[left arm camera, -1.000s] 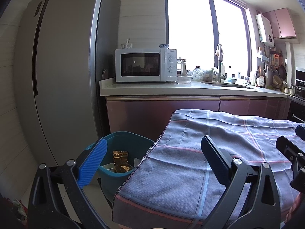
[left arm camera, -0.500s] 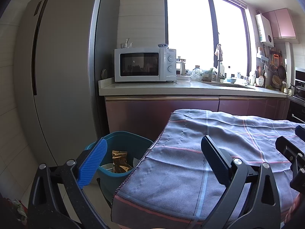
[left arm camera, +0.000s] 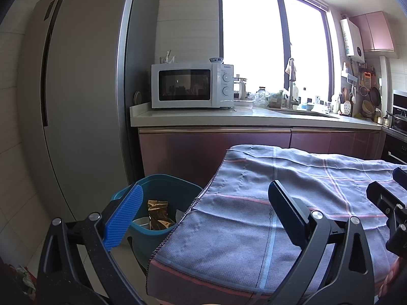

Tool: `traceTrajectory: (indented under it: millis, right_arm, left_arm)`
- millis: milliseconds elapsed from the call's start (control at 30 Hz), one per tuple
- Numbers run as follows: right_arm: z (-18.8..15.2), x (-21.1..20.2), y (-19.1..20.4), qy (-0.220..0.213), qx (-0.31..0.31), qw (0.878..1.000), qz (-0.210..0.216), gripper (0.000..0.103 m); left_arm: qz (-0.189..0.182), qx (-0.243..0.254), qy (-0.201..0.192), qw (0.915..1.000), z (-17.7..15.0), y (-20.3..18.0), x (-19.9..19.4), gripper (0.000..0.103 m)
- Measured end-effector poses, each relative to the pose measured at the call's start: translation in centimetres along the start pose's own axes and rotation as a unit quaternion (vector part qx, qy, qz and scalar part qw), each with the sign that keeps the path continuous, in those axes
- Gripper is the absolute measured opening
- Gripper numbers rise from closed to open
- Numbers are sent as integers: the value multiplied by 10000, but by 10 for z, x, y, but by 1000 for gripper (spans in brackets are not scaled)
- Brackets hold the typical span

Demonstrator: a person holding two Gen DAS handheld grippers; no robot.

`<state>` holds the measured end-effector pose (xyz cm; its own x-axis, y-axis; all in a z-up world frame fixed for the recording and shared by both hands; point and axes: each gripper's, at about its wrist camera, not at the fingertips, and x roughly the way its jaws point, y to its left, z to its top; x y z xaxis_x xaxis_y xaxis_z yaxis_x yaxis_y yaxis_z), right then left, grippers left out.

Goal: Collect trash

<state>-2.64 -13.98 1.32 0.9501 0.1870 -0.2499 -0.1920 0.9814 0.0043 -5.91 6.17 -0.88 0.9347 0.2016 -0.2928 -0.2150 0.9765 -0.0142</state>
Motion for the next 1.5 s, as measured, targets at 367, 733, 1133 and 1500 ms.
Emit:
traceTrajectory:
  millis: [367, 733, 1133, 1500]
  right_arm:
    - [-1, -1, 0, 7, 6, 10000, -23, 96]
    - [-2, -1, -2, 21, 27, 10000, -42, 96]
    - [-1, 0, -7, 18, 59, 10000, -70, 96]
    - [3, 19, -69, 680, 262, 9960, -523, 96]
  left_arm:
    - [-50, -45, 28, 10000, -1, 1, 0, 97]
    - [-99, -35, 58, 9999, -1, -2, 2, 97]
    - [-112, 131, 26, 9998, -2, -12, 3, 97]
    - [-1008, 322, 1265, 9863, 12, -56, 81, 97]
